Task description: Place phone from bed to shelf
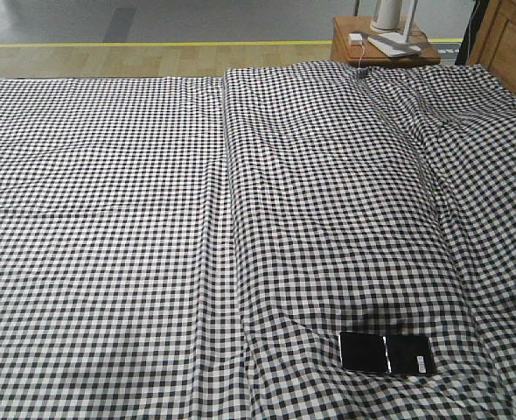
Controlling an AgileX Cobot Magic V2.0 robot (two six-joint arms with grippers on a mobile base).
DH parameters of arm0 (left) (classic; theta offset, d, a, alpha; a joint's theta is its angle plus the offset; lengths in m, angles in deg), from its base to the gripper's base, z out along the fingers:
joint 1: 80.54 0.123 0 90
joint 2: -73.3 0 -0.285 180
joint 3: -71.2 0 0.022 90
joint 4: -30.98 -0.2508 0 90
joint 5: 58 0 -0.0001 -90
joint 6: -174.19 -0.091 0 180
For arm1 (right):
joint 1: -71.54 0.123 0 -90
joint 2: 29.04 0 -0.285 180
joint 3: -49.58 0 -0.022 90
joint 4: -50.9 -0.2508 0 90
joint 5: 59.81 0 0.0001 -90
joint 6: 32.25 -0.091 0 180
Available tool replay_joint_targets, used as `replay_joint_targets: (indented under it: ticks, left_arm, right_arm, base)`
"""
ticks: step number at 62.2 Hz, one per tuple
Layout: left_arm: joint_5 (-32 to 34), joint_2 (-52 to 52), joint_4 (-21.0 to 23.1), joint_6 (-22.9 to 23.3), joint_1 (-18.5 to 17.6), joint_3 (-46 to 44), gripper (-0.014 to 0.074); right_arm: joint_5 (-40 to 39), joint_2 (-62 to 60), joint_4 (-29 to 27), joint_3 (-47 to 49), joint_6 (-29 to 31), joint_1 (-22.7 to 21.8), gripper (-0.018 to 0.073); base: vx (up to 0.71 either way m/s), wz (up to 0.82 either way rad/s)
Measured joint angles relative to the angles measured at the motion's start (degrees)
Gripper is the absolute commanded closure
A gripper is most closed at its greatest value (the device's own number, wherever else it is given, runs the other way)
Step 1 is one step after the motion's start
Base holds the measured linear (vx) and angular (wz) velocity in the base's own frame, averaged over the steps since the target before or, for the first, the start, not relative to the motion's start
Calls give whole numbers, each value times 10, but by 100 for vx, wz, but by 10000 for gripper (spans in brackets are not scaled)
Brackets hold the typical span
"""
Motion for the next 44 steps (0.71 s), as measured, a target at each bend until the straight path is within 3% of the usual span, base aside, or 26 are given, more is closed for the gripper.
replay_joint_targets:
  ticks: [13,27,33,44]
  left_arm:
    - [0,0,0,0,0,0,595]
    - [0,0,0,0,0,0,595]
    - [0,0,0,0,0,0,595]
    - [0,0,0,0,0,0,595]
  right_arm:
    - [149,126,0,123,0,0,543]
    - [241,231,0,149,0,0,442]
    - [280,268,0,149,0,0,337]
    - [349,314,0,149,0,0,46]
  base:
    - [0,0]
    - [0,0]
    - [0,0]
    - [0,0]
